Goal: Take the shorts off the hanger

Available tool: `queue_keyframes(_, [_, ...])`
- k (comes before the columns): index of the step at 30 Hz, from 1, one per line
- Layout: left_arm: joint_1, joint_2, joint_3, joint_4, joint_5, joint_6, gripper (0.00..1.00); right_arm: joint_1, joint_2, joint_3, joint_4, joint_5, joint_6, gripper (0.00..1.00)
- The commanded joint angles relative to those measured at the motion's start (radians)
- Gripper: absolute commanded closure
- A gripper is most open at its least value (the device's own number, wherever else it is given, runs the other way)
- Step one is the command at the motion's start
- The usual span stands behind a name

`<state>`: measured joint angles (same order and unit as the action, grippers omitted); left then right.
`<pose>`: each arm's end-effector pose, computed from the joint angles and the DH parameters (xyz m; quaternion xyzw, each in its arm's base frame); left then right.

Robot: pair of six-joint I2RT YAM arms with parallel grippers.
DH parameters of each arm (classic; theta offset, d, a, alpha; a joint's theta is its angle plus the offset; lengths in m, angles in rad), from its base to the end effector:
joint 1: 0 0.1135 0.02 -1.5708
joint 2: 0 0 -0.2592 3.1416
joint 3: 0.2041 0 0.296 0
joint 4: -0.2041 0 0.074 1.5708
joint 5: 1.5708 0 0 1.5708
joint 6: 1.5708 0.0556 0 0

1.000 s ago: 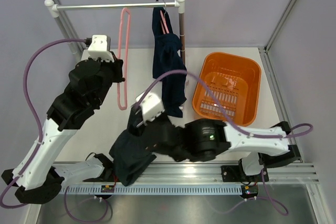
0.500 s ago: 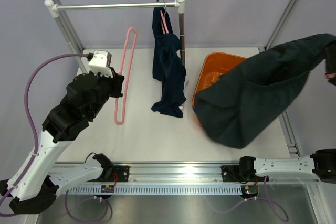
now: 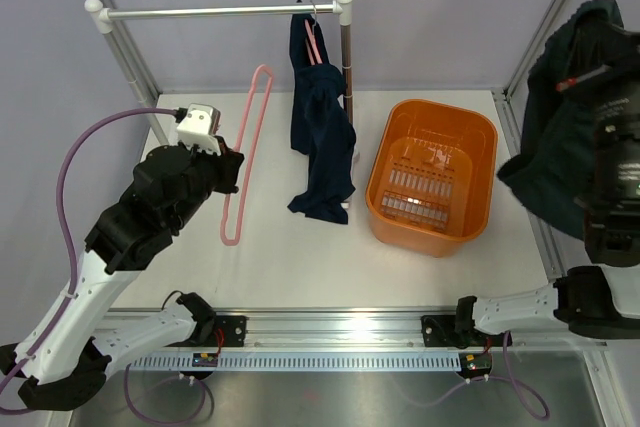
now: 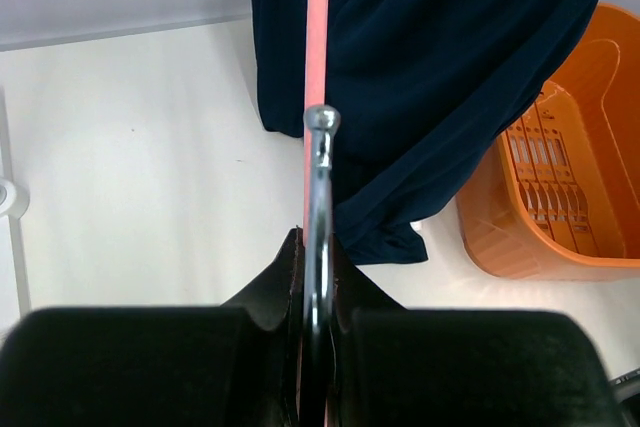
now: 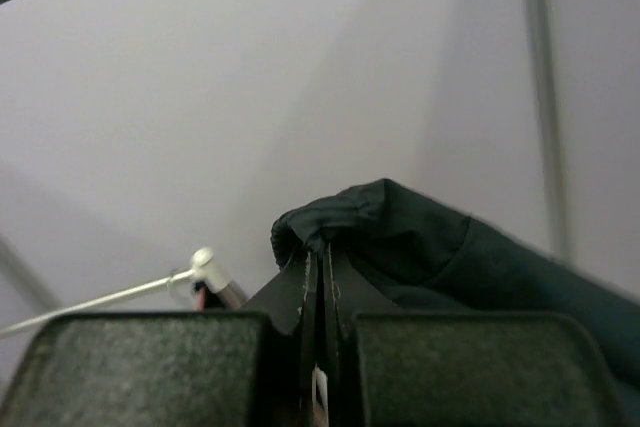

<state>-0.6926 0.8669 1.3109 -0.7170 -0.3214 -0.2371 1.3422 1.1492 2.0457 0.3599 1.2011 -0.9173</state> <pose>0.1730 -0.1208 0.4556 0.0834 0.7880 -0.1535 0.5904 0.0680 0.0634 0.7034 0.1215 0.5599 0.0853 0.8152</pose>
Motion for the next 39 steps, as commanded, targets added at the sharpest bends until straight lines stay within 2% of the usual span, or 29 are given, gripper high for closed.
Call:
queue_keyframes(1, [0.004, -0.009, -0.001, 0.060, 0.030, -0.005, 1.00, -0.179, 0.127, 0.220, -0.459, -0.099, 0.228, 1.00])
queue_keyframes(2, [0.002, -0.009, 0.001, 0.060, 0.031, -0.004, 1.00, -0.245, 0.159, 0.275, -0.569, -0.127, 0.315, 1.00])
queue_keyframes(3, [0.002, -0.009, -0.001, 0.060, 0.036, -0.002, 1.00, -0.385, 0.219, 0.327, -0.657, -0.194, 0.389, 1.00])
queue_keyframes(4, [0.002, -0.006, 0.001, 0.060, 0.038, -0.001, 1.00, -0.453, 0.248, 0.397, -0.779, -0.225, 0.508, 1.00])
queue_keyframes(5, [0.002, -0.006, 0.002, 0.056, 0.039, 0.001, 1.00, -0.518, 0.273, 0.422, -0.821, -0.283, 0.556, 1.00])
queue_keyframes(6, [0.002, -0.005, 0.002, 0.054, 0.039, 0.005, 1.00, -0.634, 0.323, 0.447, -0.857, -0.314, 0.595, 1.00])
queue_keyframes(8, [0.004, -0.002, 0.005, 0.050, 0.041, 0.010, 1.00, -0.736, 0.372, 0.534, -0.973, -0.413, 0.733, 1.00])
queue_keyframes(9, [0.004, -0.002, 0.004, 0.050, 0.041, 0.016, 1.00, -0.844, 0.418, 0.568, -1.051, -0.461, 0.844, 1.00])
queue_keyframes(11, [0.002, 0.006, 0.004, 0.044, 0.038, 0.025, 1.00, -0.943, 0.449, 0.616, -1.095, -0.581, 0.952, 1.00])
queue_keyframes(13, [0.002, 0.012, -0.001, 0.036, 0.036, 0.030, 1.00, -1.038, 0.475, 0.596, -1.112, -0.627, 1.040, 1.00])
queue_keyframes(15, [0.002, 0.007, -0.010, 0.039, 0.033, 0.038, 1.00, -1.071, 0.489, 0.568, -1.116, -0.656, 1.078, 1.00])
queue_keyframes(19, [0.002, 0.001, -0.032, 0.050, 0.027, 0.041, 1.00, -1.139, 0.455, 0.396, -1.096, -0.689, 1.141, 1.00])
queue_keyframes(21, [0.004, 0.003, -0.042, 0.054, 0.033, 0.039, 1.00, -1.163, 0.423, 0.334, -1.095, -0.774, 1.187, 1.00])
queue_keyframes(23, [0.002, 0.001, -0.051, 0.057, 0.033, 0.038, 1.00, -1.164, 0.390, 0.230, -1.083, -0.834, 1.196, 1.00])
queue_keyframes(27, [0.004, -0.002, -0.061, 0.062, 0.025, 0.035, 1.00, -1.164, 0.224, -0.064, -1.003, -0.960, 1.250, 1.00])
queue_keyframes(29, [0.004, 0.000, -0.061, 0.062, 0.021, 0.036, 1.00, -1.161, 0.163, -0.134, -1.009, -1.009, 1.268, 1.00])
queue_keyframes(34, [0.004, 0.014, -0.026, 0.030, 0.005, 0.039, 1.00, -1.120, 0.104, -0.320, -1.076, -1.048, 1.293, 1.00])
queue_keyframes(36, [0.004, 0.020, -0.012, 0.021, -0.001, 0.039, 1.00, -1.098, 0.078, -0.398, -1.092, -1.000, 1.298, 1.00])
queue_keyframes(38, [0.004, 0.033, 0.013, 0.002, -0.001, 0.041, 1.00, -1.091, 0.064, -0.447, -1.099, -0.944, 1.308, 0.94])
queue_keyframes(39, [0.002, 0.038, 0.022, -0.016, -0.001, 0.042, 1.00, -1.089, 0.052, -0.493, -1.105, -0.921, 1.313, 0.82])
